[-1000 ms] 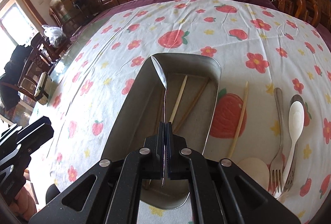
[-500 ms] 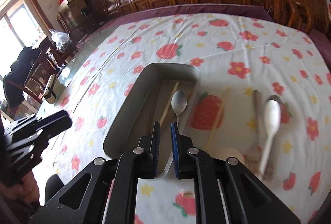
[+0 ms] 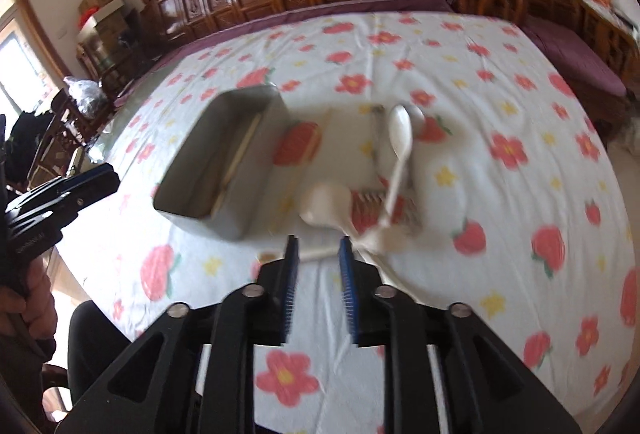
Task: Organize utensils
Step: 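Lower the metal spoon into the tray, open the right tool, withdraw, then grasp the white plastic fork by its handle with the right tool and lift it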
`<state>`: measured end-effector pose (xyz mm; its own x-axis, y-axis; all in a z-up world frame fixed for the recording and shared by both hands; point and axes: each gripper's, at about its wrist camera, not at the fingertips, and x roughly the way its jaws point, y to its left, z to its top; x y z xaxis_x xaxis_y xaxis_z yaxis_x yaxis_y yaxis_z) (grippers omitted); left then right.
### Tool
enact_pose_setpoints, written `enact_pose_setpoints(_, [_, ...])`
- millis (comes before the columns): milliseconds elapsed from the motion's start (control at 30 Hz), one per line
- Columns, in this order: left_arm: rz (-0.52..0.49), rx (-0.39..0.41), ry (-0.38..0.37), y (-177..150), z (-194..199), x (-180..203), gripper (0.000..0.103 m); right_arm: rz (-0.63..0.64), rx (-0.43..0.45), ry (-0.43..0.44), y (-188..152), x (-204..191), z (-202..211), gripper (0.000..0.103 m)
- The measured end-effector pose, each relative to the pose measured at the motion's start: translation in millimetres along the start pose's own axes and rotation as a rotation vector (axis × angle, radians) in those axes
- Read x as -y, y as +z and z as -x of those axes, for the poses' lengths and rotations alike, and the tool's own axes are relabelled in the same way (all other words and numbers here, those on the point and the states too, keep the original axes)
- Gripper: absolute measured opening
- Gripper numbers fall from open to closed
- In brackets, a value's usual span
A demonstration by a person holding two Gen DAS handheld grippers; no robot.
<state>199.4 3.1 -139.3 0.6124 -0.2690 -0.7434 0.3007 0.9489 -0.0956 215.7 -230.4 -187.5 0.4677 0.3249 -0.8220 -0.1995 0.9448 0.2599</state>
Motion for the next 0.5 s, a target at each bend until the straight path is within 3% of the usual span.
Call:
enact_pose_setpoints(167, [-0.023,-0.025,-0.017,-9,-6,14,0.029,-0.027,-0.026,-0.006,-12,8,-15,0.025])
enact_pose_setpoints(300, [-0.034,-0.043,-0.025,-17,-9,23,0.029,-0.067,-0.044,0.008,-12,12,-30,0.033])
enact_pose_setpoints(500, [-0.053,-0.069,-0.033,-27,-14,33,0.029,-0.148,-0.062,0.049,-9,15,-55,0.033])
